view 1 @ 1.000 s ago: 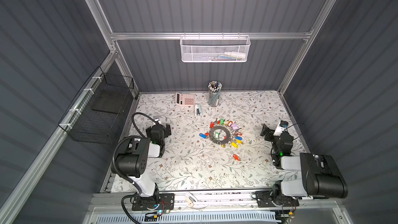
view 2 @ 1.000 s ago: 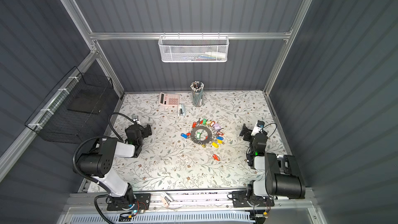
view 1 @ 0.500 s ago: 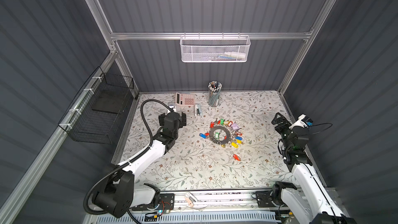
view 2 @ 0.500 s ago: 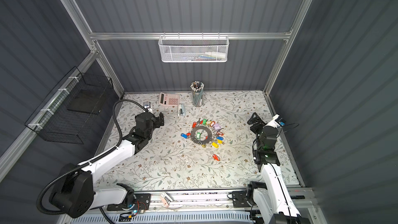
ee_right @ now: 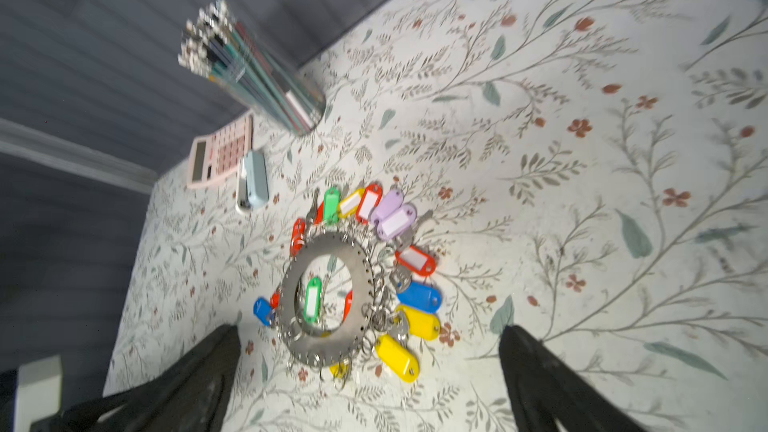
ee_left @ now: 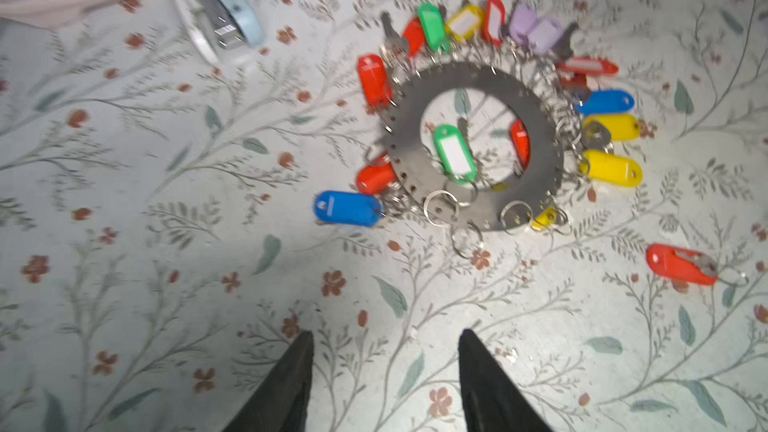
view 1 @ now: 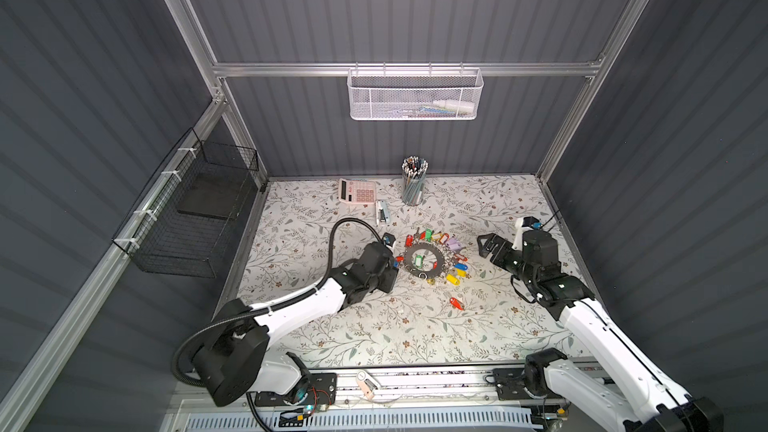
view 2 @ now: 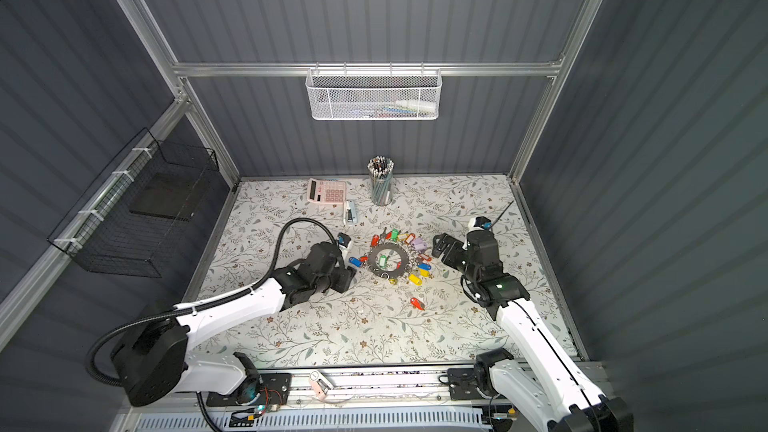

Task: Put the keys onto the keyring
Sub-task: 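Move the left gripper to the steel key ring disc while the right gripper approaches it, then close the left gripper on the near edge of the steel key ring disc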

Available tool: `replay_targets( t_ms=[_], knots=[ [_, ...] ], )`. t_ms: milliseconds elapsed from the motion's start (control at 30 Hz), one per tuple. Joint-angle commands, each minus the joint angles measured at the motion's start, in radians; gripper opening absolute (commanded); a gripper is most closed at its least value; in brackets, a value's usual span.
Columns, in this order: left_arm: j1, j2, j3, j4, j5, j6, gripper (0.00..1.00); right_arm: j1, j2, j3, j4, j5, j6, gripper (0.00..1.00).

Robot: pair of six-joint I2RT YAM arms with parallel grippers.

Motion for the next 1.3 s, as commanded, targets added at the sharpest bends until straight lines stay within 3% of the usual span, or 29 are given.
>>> replay_targets(
  t_ms=[0,100,300,567,1100,1267],
  knots=[
    [-0.061,0.079,0.054,-0.014,-0.008,0.104,0.54,0.056,0.053,0.036,-0.109,-0.091,-0.063,0.99],
    [-0.092,0.129,0.049,0.057,-0.036,0.129,0.54,0.091,0.091,0.027,-0.122,-0.224,-0.046,0.99],
    [-0.101,0.176,-0.033,0.252,-0.01,0.176,0.54,0.158,0.057,-0.047,-0.091,-0.282,-0.008,0.99],
    [-0.104,0.279,-0.03,0.344,0.007,0.195,0.43,0.162,0.005,-0.081,-0.064,-0.287,0.02,0.99],
    [-0.104,0.359,-0.054,0.439,-0.068,0.167,0.25,0.163,0.015,-0.09,-0.049,-0.294,0.04,0.99],
    [-0.104,0.376,-0.042,0.434,-0.073,0.169,0.25,0.163,0.025,-0.097,-0.031,-0.336,0.049,0.99]
  ],
)
